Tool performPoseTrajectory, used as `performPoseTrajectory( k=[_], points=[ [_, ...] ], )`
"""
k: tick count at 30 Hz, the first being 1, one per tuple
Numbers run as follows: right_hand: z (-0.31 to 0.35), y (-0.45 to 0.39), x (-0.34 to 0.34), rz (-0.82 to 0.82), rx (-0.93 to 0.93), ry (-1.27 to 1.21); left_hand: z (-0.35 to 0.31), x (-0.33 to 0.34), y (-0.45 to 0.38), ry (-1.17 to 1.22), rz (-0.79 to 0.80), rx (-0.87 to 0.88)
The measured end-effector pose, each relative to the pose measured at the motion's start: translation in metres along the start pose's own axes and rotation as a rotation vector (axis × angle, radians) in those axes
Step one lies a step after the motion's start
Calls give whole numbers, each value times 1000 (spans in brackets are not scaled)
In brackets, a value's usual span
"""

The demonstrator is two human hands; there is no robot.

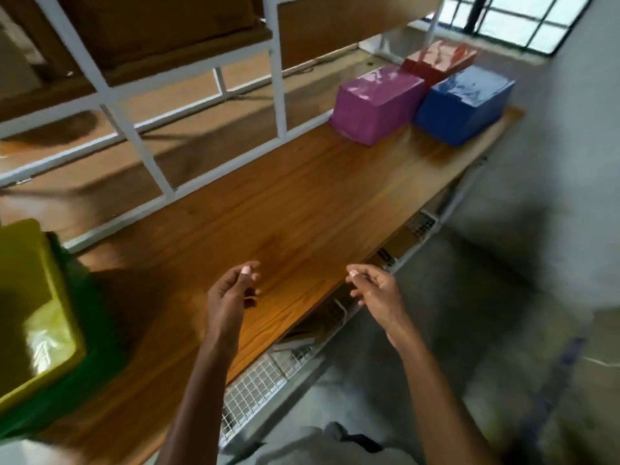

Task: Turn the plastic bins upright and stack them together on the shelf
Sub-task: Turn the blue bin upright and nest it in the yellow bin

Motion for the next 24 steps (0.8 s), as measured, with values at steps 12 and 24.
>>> performPoseTrajectory(
  k=[12, 24],
  points=[
    [7, -180, -134, -90, 65, -68, 9, 225, -81, -162, 179, -62],
    [25, -386, -295, -254, 198, -61, -10, 508, -220, -171, 348, -113]
  ],
)
Point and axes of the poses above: each hand's wrist, its own y-axis away from the middle knuckle, its own x-axis out of the palm, z = x × y, the point moved 8 cm from there along -y, towards the middle knuckle, and after that the axes turned 7 degrees about -z, right-handed, at the moved point
